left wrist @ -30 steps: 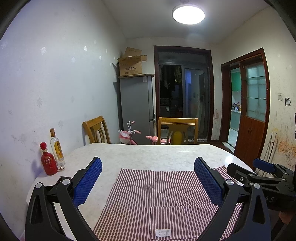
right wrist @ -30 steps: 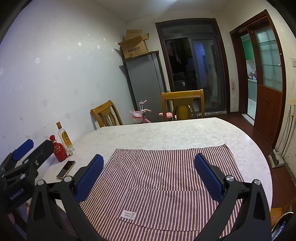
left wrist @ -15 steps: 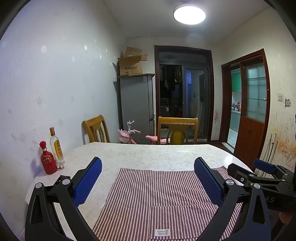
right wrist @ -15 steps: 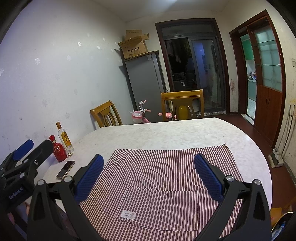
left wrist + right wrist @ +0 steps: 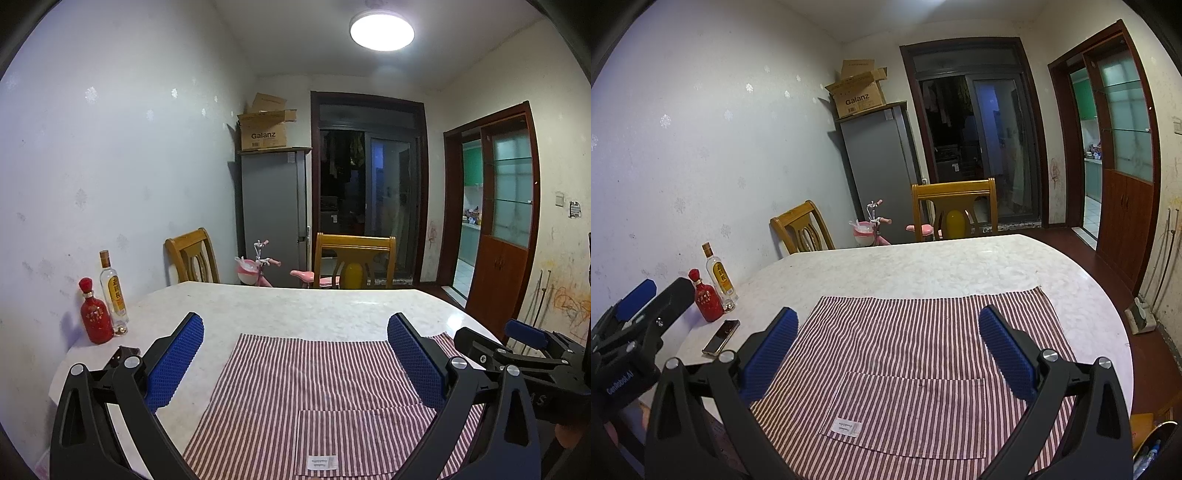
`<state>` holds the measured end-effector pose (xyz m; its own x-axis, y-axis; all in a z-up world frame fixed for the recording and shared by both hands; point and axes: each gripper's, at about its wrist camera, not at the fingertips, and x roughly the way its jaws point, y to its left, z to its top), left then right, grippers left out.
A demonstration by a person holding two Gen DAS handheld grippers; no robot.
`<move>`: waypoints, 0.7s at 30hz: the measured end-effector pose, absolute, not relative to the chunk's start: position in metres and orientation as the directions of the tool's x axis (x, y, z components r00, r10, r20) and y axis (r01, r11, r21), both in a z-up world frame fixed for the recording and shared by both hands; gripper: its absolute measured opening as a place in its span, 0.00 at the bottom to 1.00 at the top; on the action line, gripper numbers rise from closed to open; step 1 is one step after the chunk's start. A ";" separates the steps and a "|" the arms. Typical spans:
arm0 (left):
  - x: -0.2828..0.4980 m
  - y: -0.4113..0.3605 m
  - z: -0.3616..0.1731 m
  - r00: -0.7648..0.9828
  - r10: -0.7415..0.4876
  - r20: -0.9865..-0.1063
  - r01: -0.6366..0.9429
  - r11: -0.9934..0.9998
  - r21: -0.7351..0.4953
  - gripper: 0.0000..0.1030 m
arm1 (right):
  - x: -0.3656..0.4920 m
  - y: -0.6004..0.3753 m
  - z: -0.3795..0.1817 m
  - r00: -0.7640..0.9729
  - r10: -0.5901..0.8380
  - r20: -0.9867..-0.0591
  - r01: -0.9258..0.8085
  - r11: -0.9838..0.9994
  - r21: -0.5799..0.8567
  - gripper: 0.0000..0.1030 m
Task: Collect trash
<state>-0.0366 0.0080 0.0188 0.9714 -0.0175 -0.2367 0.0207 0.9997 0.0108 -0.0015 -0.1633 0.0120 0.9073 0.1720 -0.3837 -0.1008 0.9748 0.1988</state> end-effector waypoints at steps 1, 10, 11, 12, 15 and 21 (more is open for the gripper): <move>-0.037 0.008 0.019 0.971 -0.016 -0.237 0.020 1.000 0.013 0.94 | -0.001 -0.163 0.012 0.908 0.172 -0.383 -0.101 0.975 0.199 0.95; -0.038 0.007 0.019 0.973 0.012 -0.230 -0.006 1.000 0.027 0.94 | -0.002 -0.163 0.012 0.908 0.171 -0.382 -0.100 0.975 0.200 0.95; -0.038 0.007 0.019 0.973 0.013 -0.230 -0.007 1.000 0.028 0.94 | -0.002 -0.163 0.012 0.908 0.172 -0.382 -0.100 0.975 0.200 0.95; -0.038 0.007 0.019 0.973 0.012 -0.231 -0.006 1.000 0.027 0.94 | -0.002 -0.163 0.012 0.908 0.172 -0.382 -0.101 0.975 0.200 0.95; -0.039 0.006 0.019 0.974 0.007 -0.228 -0.002 1.000 0.024 0.94 | -0.002 -0.163 0.012 0.908 0.171 -0.382 -0.100 0.975 0.199 0.95; -0.040 0.007 0.018 0.974 -0.007 -0.226 0.012 1.000 0.017 0.94 | -0.003 -0.162 0.012 0.909 0.170 -0.381 -0.100 0.975 0.198 0.95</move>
<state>-0.0402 0.0075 0.0181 0.9742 -0.0074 -0.2257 0.0116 0.9998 0.0174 -0.0025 -0.1622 0.0119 0.9088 0.1704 -0.3808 -0.1000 0.9751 0.1978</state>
